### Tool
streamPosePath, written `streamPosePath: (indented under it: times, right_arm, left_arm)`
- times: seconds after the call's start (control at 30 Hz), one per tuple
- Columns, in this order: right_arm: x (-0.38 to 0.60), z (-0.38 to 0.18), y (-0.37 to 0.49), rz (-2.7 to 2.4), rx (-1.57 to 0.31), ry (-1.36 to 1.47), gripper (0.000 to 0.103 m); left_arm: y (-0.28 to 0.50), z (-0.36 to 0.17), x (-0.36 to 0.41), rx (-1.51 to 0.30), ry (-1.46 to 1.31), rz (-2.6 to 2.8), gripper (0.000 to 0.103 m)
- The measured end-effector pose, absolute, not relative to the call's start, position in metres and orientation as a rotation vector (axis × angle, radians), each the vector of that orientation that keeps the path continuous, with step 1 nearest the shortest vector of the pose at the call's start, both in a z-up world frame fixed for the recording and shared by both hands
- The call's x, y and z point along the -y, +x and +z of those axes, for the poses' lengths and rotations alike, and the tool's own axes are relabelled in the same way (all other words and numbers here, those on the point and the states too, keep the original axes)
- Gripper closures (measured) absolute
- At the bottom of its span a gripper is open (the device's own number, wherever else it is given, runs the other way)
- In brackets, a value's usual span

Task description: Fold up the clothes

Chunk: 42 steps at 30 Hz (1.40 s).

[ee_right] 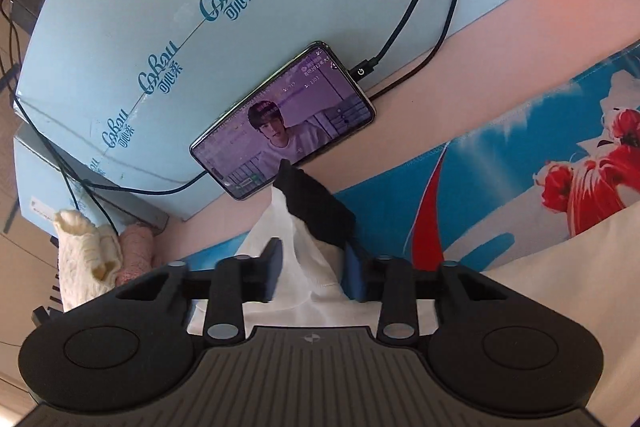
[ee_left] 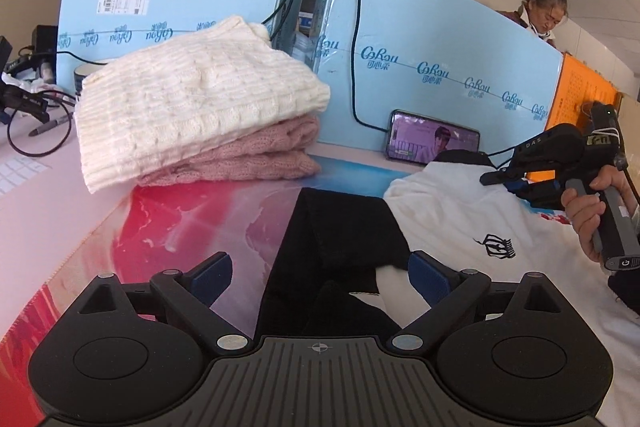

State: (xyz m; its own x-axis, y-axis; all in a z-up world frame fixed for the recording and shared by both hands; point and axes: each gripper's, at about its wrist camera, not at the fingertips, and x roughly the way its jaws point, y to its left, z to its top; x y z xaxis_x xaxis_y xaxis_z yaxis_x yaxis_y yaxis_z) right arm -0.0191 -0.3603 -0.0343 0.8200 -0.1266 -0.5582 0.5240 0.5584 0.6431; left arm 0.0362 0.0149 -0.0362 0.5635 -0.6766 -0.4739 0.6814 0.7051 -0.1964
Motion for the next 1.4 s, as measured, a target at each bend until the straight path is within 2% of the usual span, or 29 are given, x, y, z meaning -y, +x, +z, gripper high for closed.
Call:
streamPosePath:
  times: [0.07, 0.17, 0.23, 0.33, 0.4, 0.6, 0.63, 0.8, 0.93, 1.07, 1.2, 1.4]
  right_arm:
    - [0.368, -0.039, -0.025, -0.421, -0.439, 0.932, 0.094]
    - [0.385, -0.05, -0.031, -0.475, -0.461, 1.021, 0.095]
    - [0.378, -0.042, -0.025, -0.527, -0.472, 0.902, 0.091]
    - [0.356, -0.027, -0.012, -0.688, -0.482, 0.573, 0.046]
    - [0.343, -0.023, -0.002, -0.761, -0.496, 0.374, 0.046]
    - [0.336, -0.036, 0.007, -0.765, -0.581, 0.222, 0.041]
    - [0.335, -0.038, 0.007, -0.784, -0.593, 0.195, 0.037]
    - [0.337, -0.015, -0.019, -0.793, -0.51, 0.326, 0.035]
    - [0.326, 0.011, -0.074, -0.71, -0.425, 0.356, 0.017]
    - [0.305, 0.026, -0.133, -0.617, -0.364, 0.376, 0.016]
    - [0.27, 0.028, -0.187, -0.534, -0.294, 0.307, 0.011]
    - [0.2, 0.007, -0.266, -0.466, -0.229, 0.005, 0.0]
  left_arm:
    - [0.039, -0.039, -0.016, -0.571, -0.01, -0.8, 0.006]
    - [0.041, -0.04, -0.017, -0.587, -0.02, -0.805, 0.006]
    - [0.042, -0.041, -0.016, -0.595, -0.021, -0.809, 0.006]
    - [0.043, -0.042, -0.018, -0.601, -0.038, -0.809, 0.006]
    - [0.045, -0.042, -0.02, -0.608, -0.056, -0.81, 0.006]
    - [0.046, -0.042, -0.02, -0.612, -0.061, -0.808, 0.006]
    - [0.047, -0.042, -0.021, -0.612, -0.064, -0.807, 0.006]
    - [0.041, -0.039, -0.044, -0.583, -0.083, -0.801, 0.006]
    - [0.021, -0.033, -0.073, -0.524, 0.021, -0.808, 0.006]
    - [0.016, -0.045, -0.073, -0.533, 0.204, -0.687, 0.003]
    - [0.002, -0.042, -0.08, -0.433, 0.225, -0.664, 0.003]
    - [-0.064, -0.026, -0.099, -0.143, 0.146, -1.01, 0.002]
